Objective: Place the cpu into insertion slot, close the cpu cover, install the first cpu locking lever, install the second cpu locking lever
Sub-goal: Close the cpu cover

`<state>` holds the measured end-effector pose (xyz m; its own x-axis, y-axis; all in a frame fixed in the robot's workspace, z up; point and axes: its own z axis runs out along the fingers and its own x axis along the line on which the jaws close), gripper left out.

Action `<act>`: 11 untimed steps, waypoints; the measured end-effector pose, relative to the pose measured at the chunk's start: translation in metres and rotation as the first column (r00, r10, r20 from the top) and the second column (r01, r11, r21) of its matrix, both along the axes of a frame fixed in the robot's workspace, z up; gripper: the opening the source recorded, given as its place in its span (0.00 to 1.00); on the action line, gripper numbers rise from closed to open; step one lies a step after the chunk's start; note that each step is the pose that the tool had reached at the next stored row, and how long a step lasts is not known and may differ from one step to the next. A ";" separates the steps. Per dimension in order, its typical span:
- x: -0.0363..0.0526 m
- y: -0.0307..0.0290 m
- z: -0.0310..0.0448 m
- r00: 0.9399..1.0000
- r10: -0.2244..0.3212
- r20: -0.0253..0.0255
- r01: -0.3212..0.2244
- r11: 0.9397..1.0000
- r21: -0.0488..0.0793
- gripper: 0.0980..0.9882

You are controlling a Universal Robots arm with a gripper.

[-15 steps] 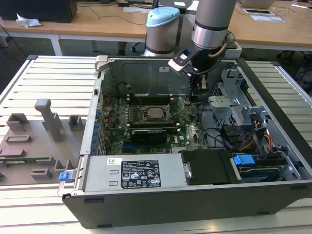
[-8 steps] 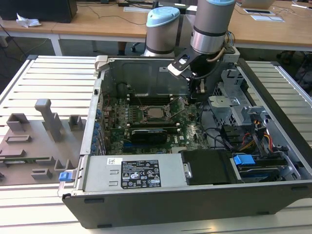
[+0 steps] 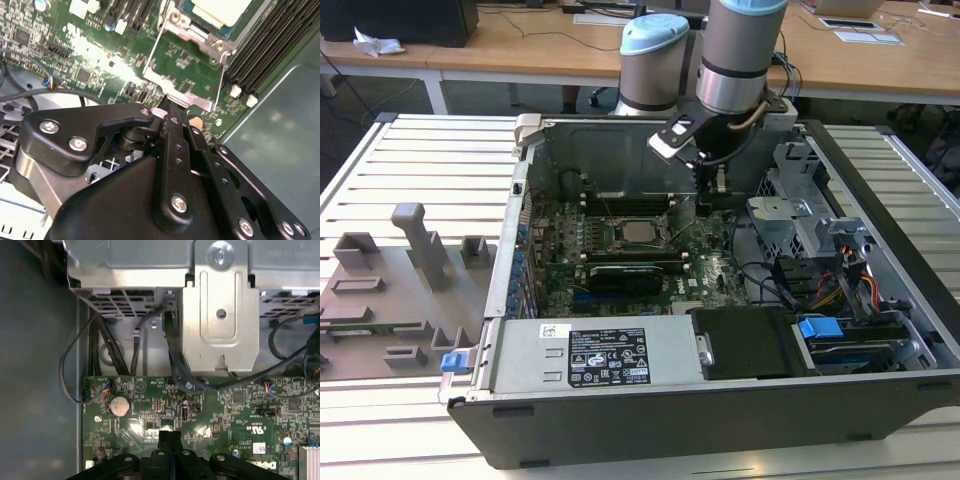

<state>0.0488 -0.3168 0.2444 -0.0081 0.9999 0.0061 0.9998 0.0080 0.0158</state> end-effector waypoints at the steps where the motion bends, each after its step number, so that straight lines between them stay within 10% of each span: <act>1: -0.0025 0.0000 -0.0002 1.000 0.000 0.000 0.000 1.000 0.000 0.01; 11: -0.0130 0.0000 -0.0014 1.000 0.000 0.000 0.000 1.000 0.000 0.01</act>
<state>0.0359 -0.3169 0.2430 -0.0080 1.0000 0.0060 0.9998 0.0079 0.0158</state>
